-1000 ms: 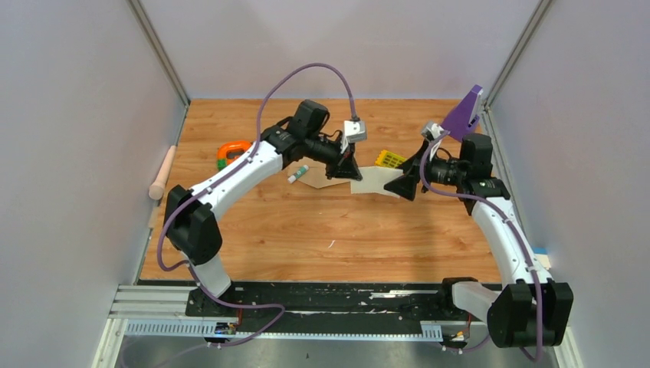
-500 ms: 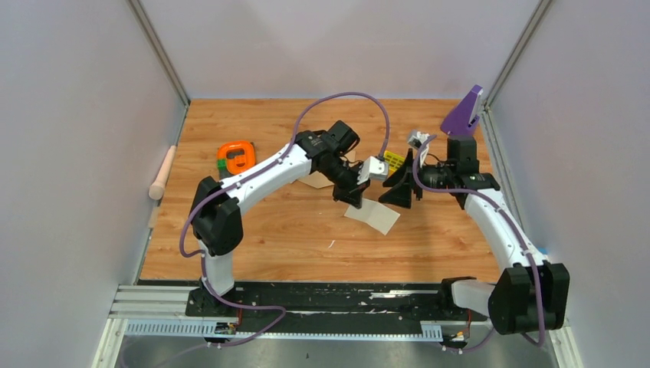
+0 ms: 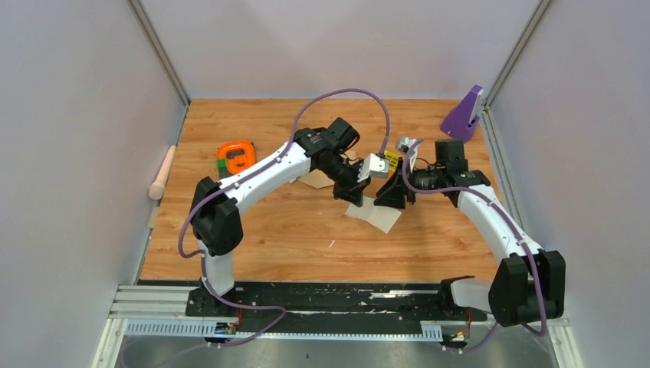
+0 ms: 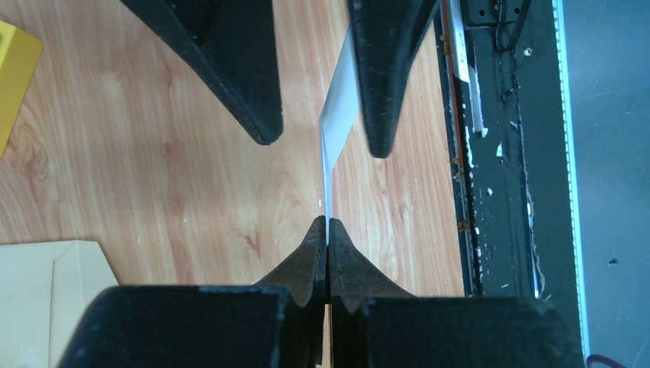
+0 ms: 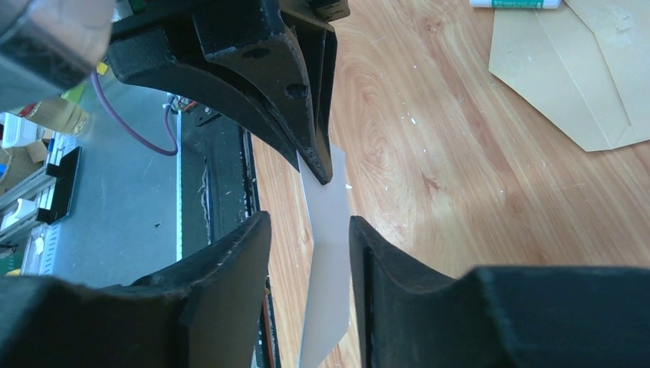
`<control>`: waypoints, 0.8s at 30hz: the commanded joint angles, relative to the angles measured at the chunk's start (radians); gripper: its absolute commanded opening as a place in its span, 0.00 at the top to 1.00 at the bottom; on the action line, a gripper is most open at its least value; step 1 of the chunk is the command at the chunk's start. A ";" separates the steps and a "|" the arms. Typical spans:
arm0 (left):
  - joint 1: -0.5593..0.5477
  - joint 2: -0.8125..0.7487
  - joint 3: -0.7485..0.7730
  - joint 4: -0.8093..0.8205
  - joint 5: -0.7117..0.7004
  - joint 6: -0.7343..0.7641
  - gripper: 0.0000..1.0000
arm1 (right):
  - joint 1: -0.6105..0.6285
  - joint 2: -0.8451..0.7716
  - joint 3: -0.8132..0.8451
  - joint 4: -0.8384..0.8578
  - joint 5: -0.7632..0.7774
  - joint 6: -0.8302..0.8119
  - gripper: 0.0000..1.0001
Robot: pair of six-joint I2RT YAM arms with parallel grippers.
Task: Place the letter into the envelope and seal it
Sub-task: Fold the letter.
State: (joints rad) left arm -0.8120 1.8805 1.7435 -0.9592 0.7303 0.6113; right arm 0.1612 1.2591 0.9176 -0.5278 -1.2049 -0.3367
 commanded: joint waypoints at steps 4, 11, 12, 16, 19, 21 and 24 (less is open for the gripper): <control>0.001 -0.010 0.048 -0.002 0.042 -0.018 1.00 | 0.014 -0.012 0.018 -0.010 0.020 -0.070 0.72; 0.043 -0.026 0.043 0.023 0.056 -0.047 1.00 | 0.013 -0.031 0.026 -0.036 0.067 -0.105 0.85; 0.049 -0.033 0.040 0.026 0.058 -0.052 1.00 | 0.012 -0.033 0.028 -0.040 0.072 -0.107 0.85; 0.080 -0.062 0.014 0.045 0.064 -0.057 1.00 | 0.011 -0.038 0.034 -0.048 0.090 -0.116 0.89; 0.104 -0.087 -0.005 0.060 0.066 -0.061 1.00 | 0.009 -0.037 0.037 -0.049 0.105 -0.120 0.90; 0.114 -0.101 -0.014 0.064 0.067 -0.056 1.00 | 0.009 -0.036 0.041 -0.052 0.113 -0.120 0.90; 0.126 -0.115 -0.019 0.057 0.067 -0.047 1.00 | -0.002 -0.039 0.045 -0.052 0.129 -0.122 0.92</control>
State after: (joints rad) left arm -0.7033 1.8462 1.7252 -0.9230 0.7704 0.5659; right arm 0.1688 1.2484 0.9192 -0.5751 -1.0912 -0.4255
